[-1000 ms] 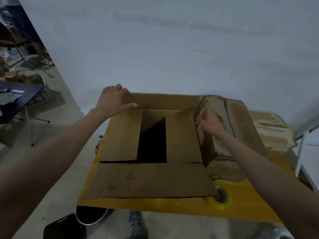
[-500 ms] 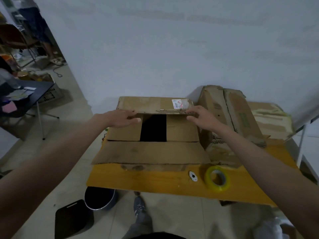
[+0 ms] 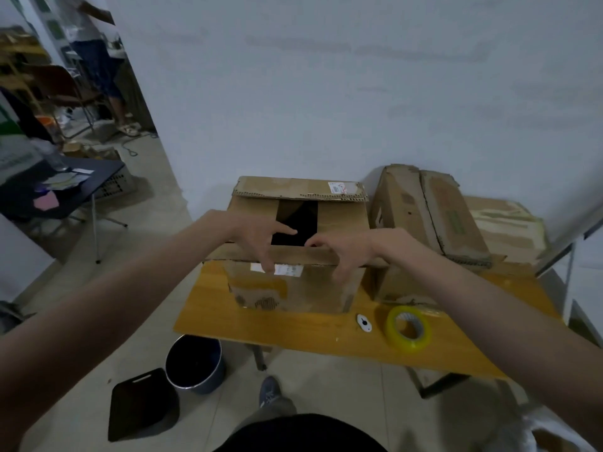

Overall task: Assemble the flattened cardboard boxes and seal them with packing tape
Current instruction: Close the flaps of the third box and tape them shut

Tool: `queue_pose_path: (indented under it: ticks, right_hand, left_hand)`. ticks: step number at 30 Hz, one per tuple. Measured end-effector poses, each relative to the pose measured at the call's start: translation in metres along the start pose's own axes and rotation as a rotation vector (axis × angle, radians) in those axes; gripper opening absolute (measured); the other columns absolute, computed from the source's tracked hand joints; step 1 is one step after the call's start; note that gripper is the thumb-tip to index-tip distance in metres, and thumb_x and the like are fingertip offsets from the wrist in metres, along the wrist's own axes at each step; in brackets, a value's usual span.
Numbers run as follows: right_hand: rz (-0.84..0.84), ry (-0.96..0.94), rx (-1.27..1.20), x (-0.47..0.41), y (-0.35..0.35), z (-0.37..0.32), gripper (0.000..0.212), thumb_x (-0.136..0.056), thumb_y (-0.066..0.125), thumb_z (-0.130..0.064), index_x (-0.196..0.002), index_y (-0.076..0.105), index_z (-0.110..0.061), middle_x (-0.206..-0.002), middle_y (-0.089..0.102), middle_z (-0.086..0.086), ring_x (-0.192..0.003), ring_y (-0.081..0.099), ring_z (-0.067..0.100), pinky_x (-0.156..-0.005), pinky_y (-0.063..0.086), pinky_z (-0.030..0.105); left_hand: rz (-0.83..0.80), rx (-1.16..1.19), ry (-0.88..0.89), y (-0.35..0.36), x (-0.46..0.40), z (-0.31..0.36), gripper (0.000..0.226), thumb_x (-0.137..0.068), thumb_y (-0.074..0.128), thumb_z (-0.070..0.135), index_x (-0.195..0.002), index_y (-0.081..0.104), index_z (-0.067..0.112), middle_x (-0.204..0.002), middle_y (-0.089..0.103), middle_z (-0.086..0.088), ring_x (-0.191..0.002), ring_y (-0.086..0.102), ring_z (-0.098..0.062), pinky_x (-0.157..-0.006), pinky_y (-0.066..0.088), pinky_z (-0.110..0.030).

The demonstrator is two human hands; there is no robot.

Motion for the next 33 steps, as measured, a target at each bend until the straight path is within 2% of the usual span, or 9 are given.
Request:
queue_pose_path:
  ticks: [4, 8, 11, 14, 16, 19, 23, 27, 33]
  right_hand:
    - [0.317, -0.008, -0.014, 0.005, -0.063, 0.018, 0.063, -0.088, 0.071, -0.025, -0.144, 0.042, -0.021, -0.144, 0.048, 0.002, -0.13, 0.047, 0.019, -0.109, 0.04, 0.035]
    - [0.555, 0.108, -0.017, -0.007, -0.105, 0.059, 0.068, -0.089, 0.069, -0.04, -0.147, 0.038, -0.024, -0.151, 0.04, 0.004, -0.137, 0.04, 0.026, -0.112, 0.036, 0.044]
    - [0.567, 0.24, 0.023, -0.031, -0.104, 0.095, 0.074, -0.095, 0.058, -0.046, -0.156, 0.019, -0.03, -0.166, 0.011, 0.002, -0.151, 0.013, 0.03, -0.119, 0.015, 0.056]
    - [0.494, 0.322, -0.018, -0.062, -0.08, 0.128, 0.071, -0.1, 0.038, -0.058, -0.158, 0.005, -0.036, -0.167, -0.009, -0.003, -0.153, -0.011, 0.029, -0.118, -0.003, 0.061]
    - [0.458, 0.341, -0.053, -0.077, -0.053, 0.141, 0.067, -0.1, 0.022, -0.065, -0.157, 0.0, -0.039, -0.166, -0.014, -0.005, -0.151, -0.019, 0.026, -0.117, -0.008, 0.061]
    - [0.558, 0.318, -0.072, -0.083, -0.031, 0.148, 0.064, -0.099, 0.011, -0.065, -0.157, 0.001, -0.04, -0.166, -0.012, -0.007, -0.152, -0.017, 0.022, -0.12, -0.003, 0.059]
    - [0.608, 0.29, -0.092, -0.083, -0.033, 0.151, 0.064, -0.099, 0.012, -0.065, -0.157, 0.004, -0.04, -0.167, -0.009, -0.007, -0.152, -0.016, 0.021, -0.12, -0.001, 0.057]
    - [0.628, 0.285, -0.106, -0.075, -0.026, 0.15, 0.067, -0.098, 0.012, -0.067, -0.158, 0.003, -0.038, -0.166, -0.013, -0.007, -0.151, -0.021, 0.018, -0.122, 0.003, 0.059]
    - [0.541, 0.272, -0.065, -0.063, -0.012, 0.14, 0.096, -0.082, 0.017, -0.087, -0.158, -0.009, -0.034, -0.163, -0.025, -0.003, -0.148, -0.029, 0.021, -0.121, -0.004, 0.055]
  left_hand:
    - [0.264, 0.113, 0.029, -0.063, 0.009, -0.015, 0.103, -0.076, 0.082, 0.035, -0.157, 0.018, 0.028, -0.162, 0.025, 0.001, -0.147, 0.024, -0.021, -0.12, 0.021, -0.041]
    - [0.515, 0.039, -0.053, -0.099, -0.013, -0.053, 0.109, -0.08, 0.077, 0.05, -0.159, 0.004, 0.029, -0.167, 0.004, 0.001, -0.153, 0.009, -0.022, -0.123, 0.014, -0.046]
    - [0.476, -0.074, -0.155, -0.089, -0.046, -0.067, 0.099, -0.093, 0.061, 0.051, -0.158, -0.01, 0.026, -0.166, -0.014, -0.002, -0.153, -0.006, -0.026, -0.124, 0.003, -0.047]
    - [0.353, 0.014, -0.174, -0.053, -0.084, -0.078, 0.089, -0.097, 0.039, 0.063, -0.157, -0.015, 0.025, -0.164, -0.022, -0.001, -0.152, -0.015, -0.026, -0.123, -0.002, -0.049]
    - [0.313, 0.059, -0.178, -0.021, -0.103, -0.082, 0.085, -0.094, 0.02, 0.072, -0.156, -0.017, 0.027, -0.163, -0.025, 0.003, -0.151, -0.019, -0.022, -0.123, -0.005, -0.048]
    - [0.389, 0.084, -0.198, 0.007, -0.115, -0.085, 0.084, -0.088, 0.001, 0.077, -0.155, -0.018, 0.031, -0.161, -0.027, 0.007, -0.151, -0.02, -0.02, -0.124, -0.007, -0.045]
    - [0.399, 0.085, -0.146, 0.003, -0.11, -0.087, 0.09, -0.087, 0.009, 0.084, -0.155, -0.018, 0.033, -0.161, -0.027, 0.009, -0.151, -0.021, -0.018, -0.123, -0.008, -0.045]
    - [0.321, 0.082, -0.114, 0.021, -0.084, -0.087, 0.118, -0.066, 0.028, 0.101, -0.153, -0.021, 0.037, -0.158, -0.033, 0.016, -0.147, -0.029, -0.012, -0.122, -0.012, -0.046]
    - [0.385, 0.022, -0.063, 0.026, -0.074, -0.089, 0.132, -0.053, 0.038, 0.105, -0.152, -0.022, 0.041, -0.158, -0.03, 0.02, -0.148, -0.025, -0.01, -0.123, -0.007, -0.048]
Point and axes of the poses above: each hand's wrist, its own x-axis away from the middle knuckle, its own y-axis out of the palm, z = x × y, the point moved 10 cm from there along -x, towards the middle knuckle
